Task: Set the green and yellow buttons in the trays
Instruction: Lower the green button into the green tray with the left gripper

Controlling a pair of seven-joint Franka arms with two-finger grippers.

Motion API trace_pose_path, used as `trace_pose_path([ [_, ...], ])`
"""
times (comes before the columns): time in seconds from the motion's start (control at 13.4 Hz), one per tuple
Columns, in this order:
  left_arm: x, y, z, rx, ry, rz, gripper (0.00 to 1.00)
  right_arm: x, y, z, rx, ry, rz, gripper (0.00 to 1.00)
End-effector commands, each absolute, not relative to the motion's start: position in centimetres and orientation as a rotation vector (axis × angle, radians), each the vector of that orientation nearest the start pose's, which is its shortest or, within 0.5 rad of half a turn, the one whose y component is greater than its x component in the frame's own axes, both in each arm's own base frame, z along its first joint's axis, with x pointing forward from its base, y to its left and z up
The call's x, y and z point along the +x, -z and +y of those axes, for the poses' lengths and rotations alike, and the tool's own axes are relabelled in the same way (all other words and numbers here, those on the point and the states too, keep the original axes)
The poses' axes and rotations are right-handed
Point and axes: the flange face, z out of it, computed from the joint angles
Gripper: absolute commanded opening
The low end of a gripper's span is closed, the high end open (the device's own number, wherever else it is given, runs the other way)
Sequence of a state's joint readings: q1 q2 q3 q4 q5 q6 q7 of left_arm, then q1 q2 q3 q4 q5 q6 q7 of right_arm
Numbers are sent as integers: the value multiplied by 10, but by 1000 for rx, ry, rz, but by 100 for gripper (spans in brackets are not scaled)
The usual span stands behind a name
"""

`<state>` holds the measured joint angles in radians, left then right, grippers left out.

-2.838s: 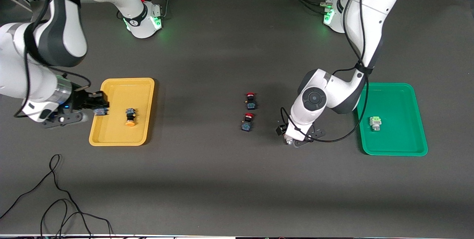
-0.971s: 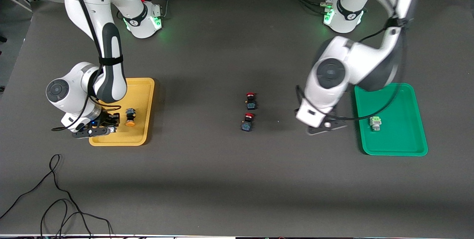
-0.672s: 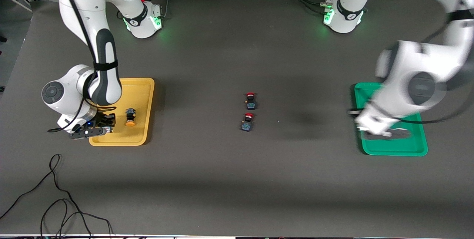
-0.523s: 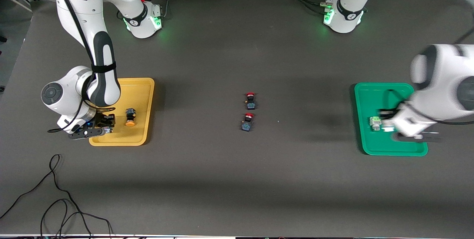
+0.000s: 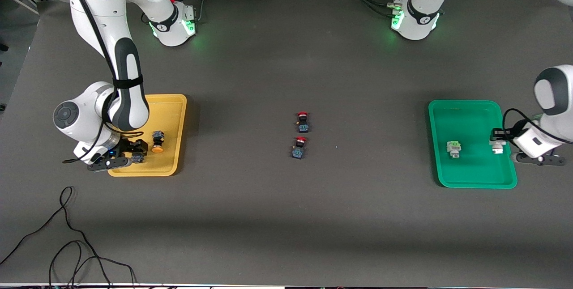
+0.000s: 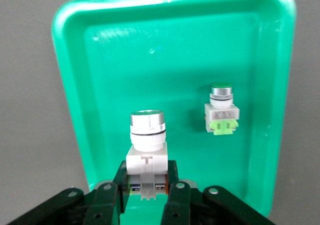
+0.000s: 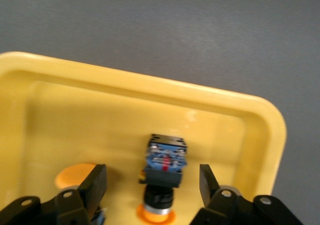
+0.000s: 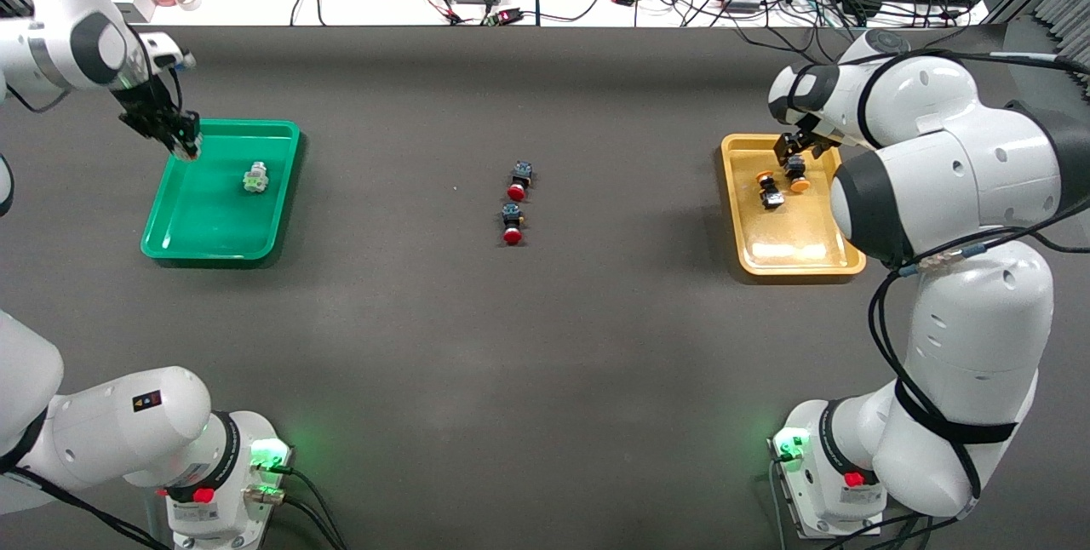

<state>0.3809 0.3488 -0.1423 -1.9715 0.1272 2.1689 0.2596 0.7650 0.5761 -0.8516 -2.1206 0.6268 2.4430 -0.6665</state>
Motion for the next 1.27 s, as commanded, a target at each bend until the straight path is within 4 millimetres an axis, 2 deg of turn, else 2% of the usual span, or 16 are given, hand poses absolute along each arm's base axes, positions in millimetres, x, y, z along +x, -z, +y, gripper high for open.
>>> trace_pose_path([
  [0.0, 572, -266, 155, -3104, -205, 178, 7, 590, -272, -57, -3082, 6, -249, 83],
  [0.15, 576, -243, 158, -3113, -162, 174, 12, 602, -314, -68, -3036, -40, -203, 83],
  [0.3, 575, -230, 168, -3120, -143, 146, 17, 610, -371, -62, -3042, -104, -162, 83],
  [0.37, 576, -229, 168, -3120, -133, 143, 33, 612, -398, -51, -3043, -125, -125, 83],
  [0.52, 577, -229, 168, -3120, -126, 122, 86, 608, -460, -42, -3044, -136, -85, 83],
  [0.6, 578, -231, 169, -3118, -122, 121, 98, 603, -496, -40, -3044, -139, -66, 84],
  [0.67, 578, -236, 168, -3116, -120, 120, 98, 598, -534, -34, -3049, -151, -54, 83],
  [0.82, 584, -254, 170, -3106, -88, 121, 98, 587, -595, -32, -3114, -159, -52, 83],
  [0.9, 586, -272, 172, -3097, -63, 123, 98, 582, -612, -29, -3142, -176, -58, 84],
  [0.97, 587, -296, 168, -3094, -70, 121, 98, 579, -625, -28, -3162, -175, -61, 88],
  [1.05, 588, -326, 165, -3091, -98, 112, 98, 575, -634, -31, -3163, -175, -50, 100],
  [1.2, 593, -388, 156, -3084, -193, 95, 98, 575, -629, -28, -3156, -200, -55, 100],
])
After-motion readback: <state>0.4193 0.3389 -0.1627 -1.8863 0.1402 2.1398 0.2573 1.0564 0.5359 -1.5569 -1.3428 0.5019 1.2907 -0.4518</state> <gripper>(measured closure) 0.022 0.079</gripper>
